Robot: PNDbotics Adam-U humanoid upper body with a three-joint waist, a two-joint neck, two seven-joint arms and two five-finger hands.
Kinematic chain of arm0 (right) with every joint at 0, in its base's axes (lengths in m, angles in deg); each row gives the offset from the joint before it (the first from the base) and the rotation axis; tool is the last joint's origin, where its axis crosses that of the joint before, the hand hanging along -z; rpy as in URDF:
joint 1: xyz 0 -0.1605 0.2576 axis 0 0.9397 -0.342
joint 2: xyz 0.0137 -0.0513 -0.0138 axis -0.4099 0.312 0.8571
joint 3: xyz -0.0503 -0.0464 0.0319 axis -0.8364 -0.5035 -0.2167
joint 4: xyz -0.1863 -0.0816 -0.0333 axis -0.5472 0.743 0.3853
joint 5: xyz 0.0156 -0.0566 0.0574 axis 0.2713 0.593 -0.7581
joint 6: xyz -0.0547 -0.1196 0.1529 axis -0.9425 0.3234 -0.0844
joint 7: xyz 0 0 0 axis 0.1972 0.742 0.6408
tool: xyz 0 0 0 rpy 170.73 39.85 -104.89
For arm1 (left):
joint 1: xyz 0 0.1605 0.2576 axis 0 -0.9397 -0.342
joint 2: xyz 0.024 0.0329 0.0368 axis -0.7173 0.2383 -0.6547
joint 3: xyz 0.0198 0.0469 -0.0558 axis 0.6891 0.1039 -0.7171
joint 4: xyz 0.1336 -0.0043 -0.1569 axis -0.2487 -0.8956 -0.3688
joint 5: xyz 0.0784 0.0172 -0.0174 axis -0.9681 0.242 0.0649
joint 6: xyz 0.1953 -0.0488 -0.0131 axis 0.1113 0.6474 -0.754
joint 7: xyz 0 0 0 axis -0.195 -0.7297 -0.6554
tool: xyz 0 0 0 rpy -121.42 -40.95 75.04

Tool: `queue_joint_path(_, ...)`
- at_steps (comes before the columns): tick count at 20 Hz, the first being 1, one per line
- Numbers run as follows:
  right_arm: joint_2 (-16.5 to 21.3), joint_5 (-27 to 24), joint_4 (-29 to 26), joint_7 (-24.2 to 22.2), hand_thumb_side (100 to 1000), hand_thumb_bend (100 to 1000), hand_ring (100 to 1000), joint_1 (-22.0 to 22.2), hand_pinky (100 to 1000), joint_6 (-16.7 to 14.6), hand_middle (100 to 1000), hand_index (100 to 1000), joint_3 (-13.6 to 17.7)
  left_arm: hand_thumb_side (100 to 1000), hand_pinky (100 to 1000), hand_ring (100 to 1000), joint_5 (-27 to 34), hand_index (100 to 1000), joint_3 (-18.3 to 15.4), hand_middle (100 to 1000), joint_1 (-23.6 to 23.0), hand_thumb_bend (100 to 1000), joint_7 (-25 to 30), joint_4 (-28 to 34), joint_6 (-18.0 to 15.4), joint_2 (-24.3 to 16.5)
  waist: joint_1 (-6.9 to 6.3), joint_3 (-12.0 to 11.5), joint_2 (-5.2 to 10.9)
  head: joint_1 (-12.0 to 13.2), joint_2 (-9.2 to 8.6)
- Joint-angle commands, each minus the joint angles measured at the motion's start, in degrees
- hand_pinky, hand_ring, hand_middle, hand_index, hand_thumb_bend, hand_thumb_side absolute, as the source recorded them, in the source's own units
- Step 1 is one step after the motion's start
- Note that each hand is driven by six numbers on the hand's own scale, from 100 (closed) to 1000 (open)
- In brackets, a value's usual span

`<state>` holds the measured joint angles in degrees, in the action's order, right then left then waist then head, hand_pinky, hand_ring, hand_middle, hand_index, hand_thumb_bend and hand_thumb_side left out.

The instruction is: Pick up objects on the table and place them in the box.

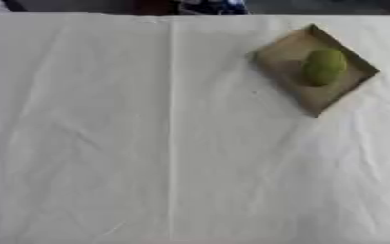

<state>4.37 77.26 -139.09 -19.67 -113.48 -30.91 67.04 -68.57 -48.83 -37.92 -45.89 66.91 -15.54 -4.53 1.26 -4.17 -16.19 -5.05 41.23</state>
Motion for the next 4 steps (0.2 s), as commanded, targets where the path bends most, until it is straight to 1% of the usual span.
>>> queue_joint_path(1, -0.5, -3.2, -5.5, 3.0, 231, 100, 729, 0.6, 755, -0.6, 712, 810, 1.3, 317, 501, 580, -0.2, 708, -0.4, 596, 0.2, 100, -0.2, 1.2, -0.1, -1.6, -0.15, 0.1, 1.11, 0.3, -0.37)
queue_joint_path(2, -1.4, -4.1, -6.9, 3.8, 281, 100, 730, 1.3, 758, -0.8, 714, 817, 1.1, 317, 501, 580, -0.2, 708, -0.3, 596, 0.2, 100, -0.2, 1.2, -0.1, -1.6, -0.18, 0.1, 1.08, 0.4, -0.44)
queue_joint_path(4, -3.0, -5.9, -9.9, 5.7, 349, 100, 735, 3.0, 764, -0.8, 723, 826, -0.1, 316, 501, 580, -0.1, 708, -0.2, 596, 0.4, 100, -0.1, 1.2, -0.1, -1.7, -0.24, 0.1, 0.99, 0.6, -0.58)
